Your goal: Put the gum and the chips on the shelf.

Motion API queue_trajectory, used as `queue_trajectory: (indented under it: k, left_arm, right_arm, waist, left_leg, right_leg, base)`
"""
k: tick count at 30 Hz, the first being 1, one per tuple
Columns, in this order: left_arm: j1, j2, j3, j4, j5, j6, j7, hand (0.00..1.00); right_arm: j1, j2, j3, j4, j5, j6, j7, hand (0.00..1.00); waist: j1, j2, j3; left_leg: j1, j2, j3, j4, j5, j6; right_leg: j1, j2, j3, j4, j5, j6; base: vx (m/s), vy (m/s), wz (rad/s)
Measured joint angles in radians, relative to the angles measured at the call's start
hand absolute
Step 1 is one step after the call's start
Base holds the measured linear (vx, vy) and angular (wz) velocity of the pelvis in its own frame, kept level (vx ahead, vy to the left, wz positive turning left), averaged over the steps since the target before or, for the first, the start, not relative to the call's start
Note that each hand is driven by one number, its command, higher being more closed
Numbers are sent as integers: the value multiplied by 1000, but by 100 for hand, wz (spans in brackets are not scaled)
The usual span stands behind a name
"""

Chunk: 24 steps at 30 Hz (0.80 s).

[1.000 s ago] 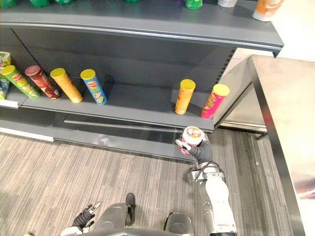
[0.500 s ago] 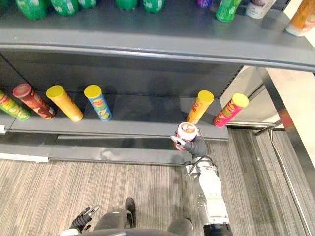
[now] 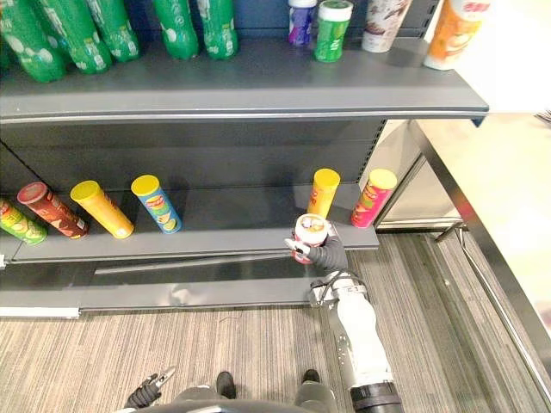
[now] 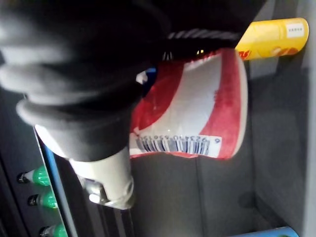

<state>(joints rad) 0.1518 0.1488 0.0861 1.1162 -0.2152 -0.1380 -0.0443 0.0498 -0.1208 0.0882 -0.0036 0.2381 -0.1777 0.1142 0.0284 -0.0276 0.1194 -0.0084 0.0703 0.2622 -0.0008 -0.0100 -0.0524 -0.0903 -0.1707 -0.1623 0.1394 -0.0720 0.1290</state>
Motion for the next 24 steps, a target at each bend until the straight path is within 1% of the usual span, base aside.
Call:
queue_trajectory:
  k: [1, 2, 4, 5, 6, 7, 9, 10, 11, 12, 14, 16, 19, 24]
  left_arm:
    - [2, -1, 1, 0, 0, 3, -1, 0]
    - [3, -2, 3, 0, 0, 6, -2, 0]
    - [10, -4, 39, 0, 0, 14, -3, 0]
    - [11, -4, 40, 0, 1, 16, -2, 0]
    - [11, -3, 45, 0, 1, 18, -2, 0]
    - [11, -3, 50, 0, 1, 18, -2, 0]
    - [11, -12, 63, 0, 3, 19, -2, 0]
    - [11, -17, 70, 0, 6, 19, -1, 0]
    - [11, -18, 70, 0, 12, 19, -1, 0]
    - [9, -20, 70, 0, 33, 19, -1, 0]
    - [-2, -24, 69, -2, 42, 19, -2, 0]
    - [-8, -24, 69, -5, 44, 19, -2, 0]
    - [-11, -24, 68, -5, 68, 19, -1, 0]
    - [-13, -25, 66, -6, 74, 18, 0, 0]
  right_arm:
    - [3, -5, 0, 0, 3, 0, 0, 100]
    - [3, -7, 1, 0, 5, 0, 2, 100]
    - [15, -11, 22, 1, 8, 0, 7, 100]
    - [17, -11, 34, 4, 8, 0, 9, 100]
    - [20, -11, 49, 12, 9, 2, 20, 100]
    - [22, -11, 52, 14, 10, 3, 27, 100]
    - [24, -19, 60, 24, 19, 11, 45, 100]
    - [24, -21, 62, 28, 32, 16, 49, 100]
    - [23, -21, 64, 32, 42, 17, 49, 100]
    - [22, -22, 74, 40, 47, 21, 49, 100]
    - [18, -23, 87, 61, 47, 28, 51, 100]
    - [17, -23, 94, 63, 47, 38, 59, 100]
    - [11, -26, 122, 67, 50, 38, 72, 100]
    - [9, -26, 152, 72, 125, 39, 77, 100]
  waist:
    - [3, 3, -6]
    - [3, 8, -10]
    - [4, 0, -18]
    - [4, -3, -19]
    - [3, -7, -22]
    - [4, -7, -22]
    - [4, 2, -25]
    - [4, 10, -27]
    - [4, 14, -29]
    - [4, 19, -33]
    - [4, 26, -36]
    - [4, 26, -36]
    - [3, 26, -37]
    - [2, 28, -38]
  left_leg:
    - [9, 18, -5, -27, 20, -14]
    - [13, 28, -7, -40, 30, -18]
    - [8, 60, -22, -78, 54, -38]
    - [6, 65, -22, -86, 57, -42]
    - [2, 68, -23, -93, 61, -48]
    - [-1, 70, -23, -95, 62, -49]
    - [-5, 75, -23, -98, 62, -49]
    - [-5, 74, -23, -98, 62, -54]
    - [-5, 74, -22, -98, 62, -54]
    - [-5, 73, -20, -94, 62, -51]
    - [-5, 72, -13, -94, 61, -52]
    - [-3, 69, -10, -93, 61, -52]
    - [24, 62, -1, -93, 61, -53]
    - [31, 65, -3, -93, 55, -52]
  right_leg:
    - [14, 24, -13, -34, 9, -9]
    - [21, 36, -16, -48, 11, -12]
    - [27, 77, -26, -90, 12, -14]
    - [27, 85, -26, -96, 14, -17]
    - [26, 94, -26, -108, 25, -32]
    - [25, 96, -25, -111, 29, -37]
    - [25, 100, -23, -123, 42, -42]
    - [25, 100, -22, -125, 49, -38]
    - [26, 100, -22, -125, 52, -42]
    - [28, 101, -19, -130, 60, -53]
    - [30, 102, -18, -140, 67, -56]
    - [32, 101, -17, -142, 67, -56]
    - [62, 98, -10, -156, 67, -55]
    - [68, 103, -8, -156, 68, -54]
  base:
    - [-49, -173, 16]
    - [-48, -197, 12]
    - [-3, -148, 6]
    - [36, -107, -1]
    - [37, -60, -2]
    - [49, -64, 1]
    - [78, -51, 0]
    - [99, -26, -2]
    - [127, -17, -3]
    - [141, -13, -5]
    - [130, -11, -5]
    - [106, -3, -3]
    - [69, 6, -7]
    - [-19, 2, 0]
